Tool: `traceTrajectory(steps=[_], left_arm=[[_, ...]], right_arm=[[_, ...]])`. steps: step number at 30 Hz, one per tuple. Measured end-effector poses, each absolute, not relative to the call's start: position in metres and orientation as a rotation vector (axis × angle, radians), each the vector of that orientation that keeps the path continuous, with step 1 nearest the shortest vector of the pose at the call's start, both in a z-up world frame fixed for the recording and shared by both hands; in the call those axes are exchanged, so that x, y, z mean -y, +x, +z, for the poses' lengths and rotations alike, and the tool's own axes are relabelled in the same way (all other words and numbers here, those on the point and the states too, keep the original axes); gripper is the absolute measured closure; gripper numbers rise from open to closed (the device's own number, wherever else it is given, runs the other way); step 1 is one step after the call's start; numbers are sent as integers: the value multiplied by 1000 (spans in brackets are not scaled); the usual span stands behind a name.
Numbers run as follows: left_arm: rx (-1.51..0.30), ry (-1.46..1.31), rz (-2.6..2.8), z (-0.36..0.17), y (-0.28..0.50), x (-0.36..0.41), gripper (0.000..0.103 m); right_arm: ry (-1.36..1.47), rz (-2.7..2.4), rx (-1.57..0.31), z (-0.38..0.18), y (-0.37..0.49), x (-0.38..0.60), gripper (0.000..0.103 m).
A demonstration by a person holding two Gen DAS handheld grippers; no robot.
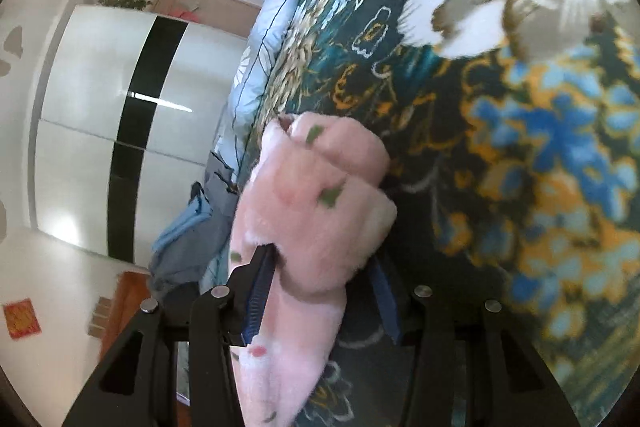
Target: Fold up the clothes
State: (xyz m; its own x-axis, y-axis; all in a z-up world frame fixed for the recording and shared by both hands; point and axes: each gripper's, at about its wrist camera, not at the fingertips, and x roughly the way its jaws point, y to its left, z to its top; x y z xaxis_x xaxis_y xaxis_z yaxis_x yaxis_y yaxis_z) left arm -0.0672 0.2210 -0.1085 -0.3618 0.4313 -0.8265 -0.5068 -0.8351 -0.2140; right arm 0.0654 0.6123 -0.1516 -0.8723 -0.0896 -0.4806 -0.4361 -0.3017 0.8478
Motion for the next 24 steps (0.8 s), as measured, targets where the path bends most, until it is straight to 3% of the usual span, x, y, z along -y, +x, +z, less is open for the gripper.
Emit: traceTrajectory(steps=[3,5,9,20,24], left_arm=[[-68,-1305,2193,-106,-68,-218,38],[-23,-1306,2179,-102,-66,-208,38],[86,-1302,2175,-90,-64,-178,38],[377,-1172,2394,-45,-68,-43,38],[487,-1177,2450,-49,-74,1,38]], right_arm=[[-659,2269,-1698,-149,62,-614,55],[-656,2283,-1668,-142,63,-612,72],[-648,2360,-1526,-109,61,-603,81],[-709,2958,-666,51,1,-442,84],[-822,3181,-361,66,-18,-347,84]])
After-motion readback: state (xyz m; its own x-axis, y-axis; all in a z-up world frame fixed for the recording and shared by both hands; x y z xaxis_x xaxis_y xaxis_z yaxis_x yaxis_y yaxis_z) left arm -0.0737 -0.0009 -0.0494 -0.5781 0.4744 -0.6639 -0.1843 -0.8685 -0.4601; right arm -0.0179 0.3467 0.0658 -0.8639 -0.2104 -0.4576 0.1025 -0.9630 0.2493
